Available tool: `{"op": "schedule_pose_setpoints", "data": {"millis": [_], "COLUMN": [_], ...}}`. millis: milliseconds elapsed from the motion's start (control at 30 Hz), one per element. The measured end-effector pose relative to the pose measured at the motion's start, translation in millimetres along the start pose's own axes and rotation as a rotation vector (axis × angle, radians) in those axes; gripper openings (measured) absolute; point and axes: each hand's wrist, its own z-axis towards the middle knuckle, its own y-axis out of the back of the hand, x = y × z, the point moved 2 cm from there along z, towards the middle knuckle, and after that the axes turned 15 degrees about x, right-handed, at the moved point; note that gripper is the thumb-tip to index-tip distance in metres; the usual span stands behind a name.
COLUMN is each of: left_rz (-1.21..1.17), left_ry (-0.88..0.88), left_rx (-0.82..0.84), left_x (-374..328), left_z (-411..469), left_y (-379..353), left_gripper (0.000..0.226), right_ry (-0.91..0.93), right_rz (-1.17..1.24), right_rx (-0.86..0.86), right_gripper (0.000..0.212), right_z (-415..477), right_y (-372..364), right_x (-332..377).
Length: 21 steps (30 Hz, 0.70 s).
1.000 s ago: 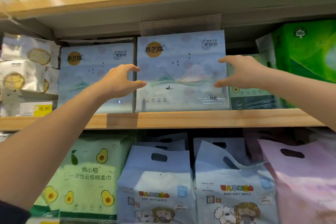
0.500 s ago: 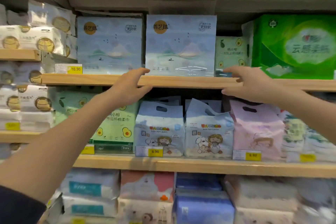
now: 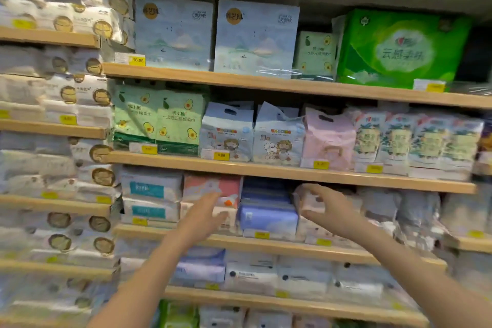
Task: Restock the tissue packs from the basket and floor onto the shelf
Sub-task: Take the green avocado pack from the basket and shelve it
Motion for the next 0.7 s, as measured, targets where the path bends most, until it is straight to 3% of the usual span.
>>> {"op": "schedule_pose_setpoints", "data": {"millis": [267,700], "left_rz": [-0.079,0.098], "left_ry": [0.052,0.093], "left_rx": [0.199,0.569], "left_x": [27.4,137.2], "left_z": [-92.3,-167.2], "left_y": [-90.4,-136.1], "left_gripper": [0.061,0.068], "right_ry": [-0.227,-0.501], "right_rz": [0.32,0.373], "right_rx": [0.189,0.349], "right_gripper": [0.062,0.064], "right_z": [-96.1,-143.8], "right_y": [-90.7,-249.7], "right_x": [-32.2,-2.8]}}
